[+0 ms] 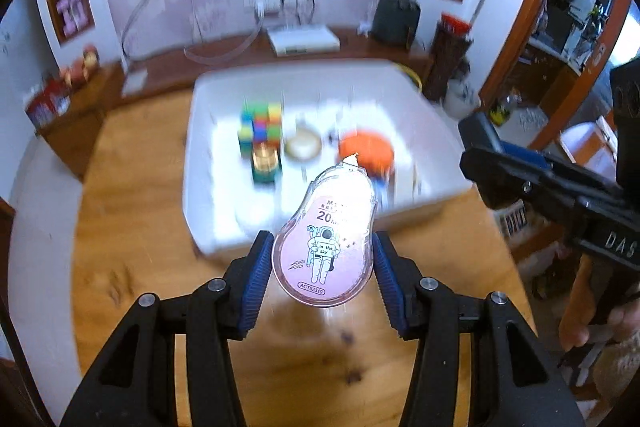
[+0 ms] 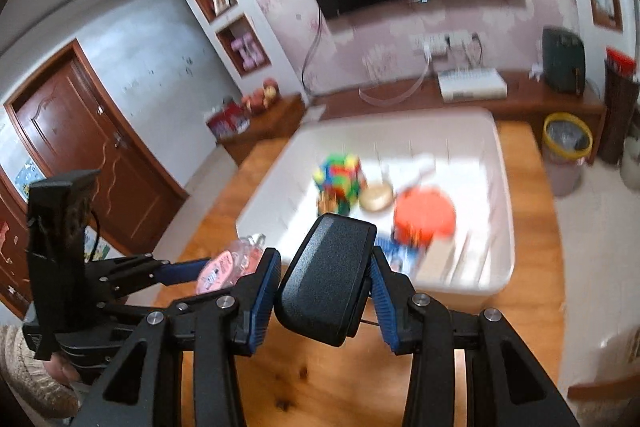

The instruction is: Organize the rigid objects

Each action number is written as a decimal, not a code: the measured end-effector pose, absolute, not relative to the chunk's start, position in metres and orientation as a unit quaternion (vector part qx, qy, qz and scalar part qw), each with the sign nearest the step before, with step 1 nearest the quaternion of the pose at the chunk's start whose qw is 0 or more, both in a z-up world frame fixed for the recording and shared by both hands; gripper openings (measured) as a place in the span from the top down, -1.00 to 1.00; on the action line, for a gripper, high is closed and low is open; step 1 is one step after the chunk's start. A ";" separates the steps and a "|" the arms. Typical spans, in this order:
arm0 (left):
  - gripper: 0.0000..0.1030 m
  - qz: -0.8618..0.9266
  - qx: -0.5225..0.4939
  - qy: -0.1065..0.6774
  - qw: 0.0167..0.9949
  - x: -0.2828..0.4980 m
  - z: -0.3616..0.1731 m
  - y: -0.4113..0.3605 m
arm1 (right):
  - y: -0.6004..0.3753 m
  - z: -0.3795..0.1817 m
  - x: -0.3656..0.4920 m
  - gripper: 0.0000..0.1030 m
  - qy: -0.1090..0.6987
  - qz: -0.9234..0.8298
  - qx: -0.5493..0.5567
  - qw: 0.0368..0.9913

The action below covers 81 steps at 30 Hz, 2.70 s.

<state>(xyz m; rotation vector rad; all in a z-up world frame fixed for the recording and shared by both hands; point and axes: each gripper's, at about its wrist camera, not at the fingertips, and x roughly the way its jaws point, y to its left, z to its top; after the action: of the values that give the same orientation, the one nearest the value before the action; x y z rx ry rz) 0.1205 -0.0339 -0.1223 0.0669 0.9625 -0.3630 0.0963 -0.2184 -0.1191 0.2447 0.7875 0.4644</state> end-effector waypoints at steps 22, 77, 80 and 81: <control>-0.04 -0.115 0.026 0.521 0.846 0.255 -0.186 -0.056 | -0.236 -0.155 0.214 0.14 0.398 0.111 0.106 0.904; -0.63 -0.065 0.014 0.513 0.856 0.156 -0.103 -0.021 | -0.183 -0.096 0.123 -0.40 0.432 0.026 0.011 0.901; -0.63 -0.064 0.017 0.506 0.860 0.134 -0.082 -0.020 | -0.183 -0.077 0.102 -0.48 0.431 0.027 0.018 0.902; -0.63 -0.063 0.019 0.503 0.862 0.128 -0.078 -0.019 | -0.184 -0.070 0.094 -0.48 0.431 0.028 0.022 0.901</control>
<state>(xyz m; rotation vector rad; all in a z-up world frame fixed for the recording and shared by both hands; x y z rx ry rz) 0.1283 -0.0191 -0.0782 0.0392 1.0561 -0.1327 0.0942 -0.1840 -0.0700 0.0447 0.8924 0.0572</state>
